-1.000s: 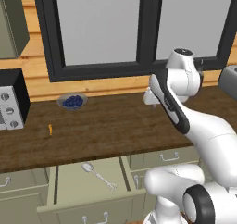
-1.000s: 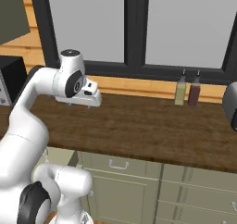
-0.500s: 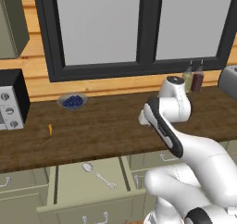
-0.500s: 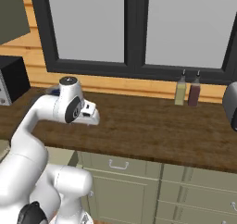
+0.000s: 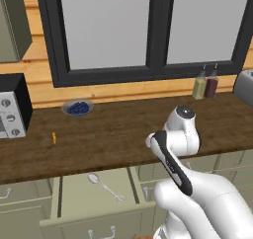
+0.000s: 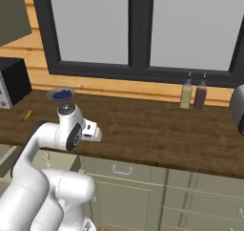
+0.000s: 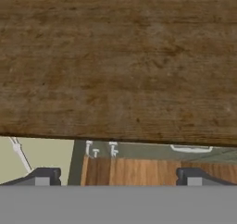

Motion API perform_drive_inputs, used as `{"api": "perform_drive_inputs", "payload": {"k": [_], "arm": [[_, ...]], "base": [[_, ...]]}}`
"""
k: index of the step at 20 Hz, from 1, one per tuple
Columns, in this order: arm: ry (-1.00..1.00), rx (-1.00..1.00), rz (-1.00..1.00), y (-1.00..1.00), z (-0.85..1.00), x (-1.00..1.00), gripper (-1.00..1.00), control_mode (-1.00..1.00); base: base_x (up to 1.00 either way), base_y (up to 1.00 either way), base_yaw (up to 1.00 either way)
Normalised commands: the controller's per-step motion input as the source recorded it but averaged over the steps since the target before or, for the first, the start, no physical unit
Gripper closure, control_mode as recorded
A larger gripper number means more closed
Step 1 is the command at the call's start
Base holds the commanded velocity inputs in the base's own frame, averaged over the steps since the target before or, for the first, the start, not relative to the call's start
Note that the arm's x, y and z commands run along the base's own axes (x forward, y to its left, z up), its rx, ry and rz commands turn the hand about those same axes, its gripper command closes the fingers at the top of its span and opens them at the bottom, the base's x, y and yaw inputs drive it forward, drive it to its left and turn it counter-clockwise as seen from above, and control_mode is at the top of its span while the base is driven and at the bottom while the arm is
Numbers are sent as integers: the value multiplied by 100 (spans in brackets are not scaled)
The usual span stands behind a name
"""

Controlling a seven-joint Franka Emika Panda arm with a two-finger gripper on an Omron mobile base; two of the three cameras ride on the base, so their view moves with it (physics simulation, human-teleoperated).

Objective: Pick the tongs from the drawer and place it on the counter.

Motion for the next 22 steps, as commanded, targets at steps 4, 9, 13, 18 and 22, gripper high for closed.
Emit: {"api": "perform_drive_inputs", "payload": {"k": [4,9,13,18,22], "arm": [[0,0,0,0,0,0,-100,100],[0,0,0,0,0,0,-100,100],[0,0,0,0,0,0,-100,100],[0,0,0,0,0,0,-100,100],[0,0,0,0,0,0,-100,100]], "base": [[-9,-50,12],[-23,-54,24],[-4,-4,36],[20,2,50],[46,-15,49]]}}
